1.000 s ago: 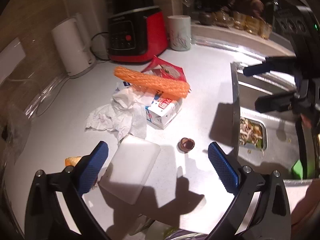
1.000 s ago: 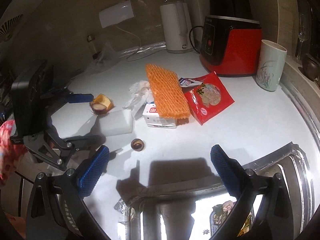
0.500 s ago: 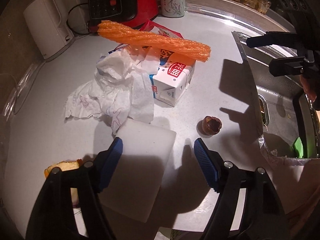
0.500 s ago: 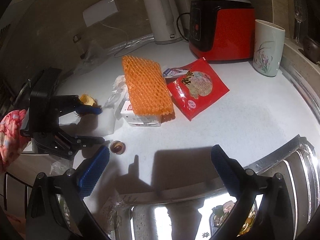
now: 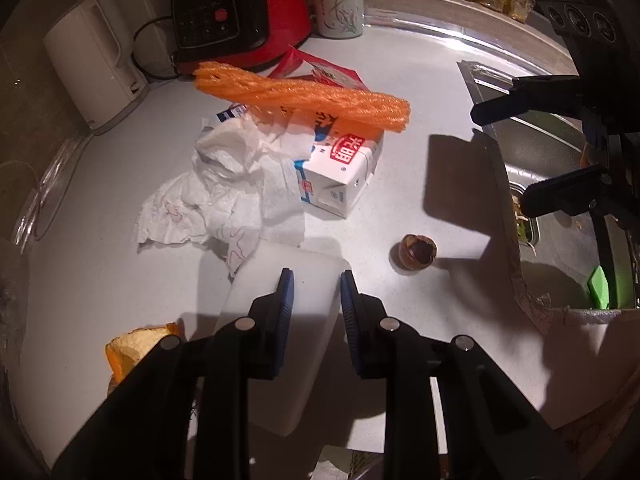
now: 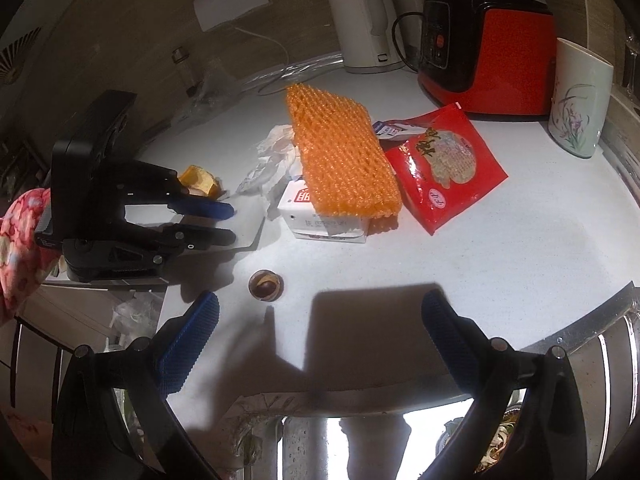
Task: Collect trash
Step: 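Close the left tool on the white cutting board while the right tool grasps the brown shell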
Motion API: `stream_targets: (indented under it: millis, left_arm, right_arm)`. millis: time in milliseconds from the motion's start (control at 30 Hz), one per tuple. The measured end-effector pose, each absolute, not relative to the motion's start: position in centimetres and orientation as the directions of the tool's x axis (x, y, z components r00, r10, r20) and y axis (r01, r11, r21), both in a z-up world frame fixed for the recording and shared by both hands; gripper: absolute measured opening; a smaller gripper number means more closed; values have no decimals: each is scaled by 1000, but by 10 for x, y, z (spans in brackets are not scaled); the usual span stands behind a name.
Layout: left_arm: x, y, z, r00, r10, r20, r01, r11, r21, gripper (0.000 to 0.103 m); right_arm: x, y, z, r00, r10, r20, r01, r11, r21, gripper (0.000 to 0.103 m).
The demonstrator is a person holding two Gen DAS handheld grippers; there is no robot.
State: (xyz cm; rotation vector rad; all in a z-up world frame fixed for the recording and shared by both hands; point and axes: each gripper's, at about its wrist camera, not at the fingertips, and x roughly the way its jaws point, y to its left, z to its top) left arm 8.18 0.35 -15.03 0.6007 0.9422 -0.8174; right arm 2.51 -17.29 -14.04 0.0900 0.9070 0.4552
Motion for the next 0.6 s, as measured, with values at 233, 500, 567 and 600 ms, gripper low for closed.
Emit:
stream_targets:
  millis: [233,500,567,600]
  left_arm:
    - [70,7,-135,458,-330,-825,809,539,234,87]
    - [90,2,-162,364,-270,-891,857,471,208,87]
    - [98,4,-169,326,-269,-906,865,472,171,88]
    - [100,6,-168,322,-274,-906,862,481,161,83]
  right_arm:
    - [26,-174,-148,511,440,-738,-339,893,297,100]
    - [28,-172,-159,491,463,-738,-344,881,324,100]
    - [28,-170,-162,482,467,-741,-351,878,324,100]
    - [27,-169,-164,479,468,-743,-354,877,324,100]
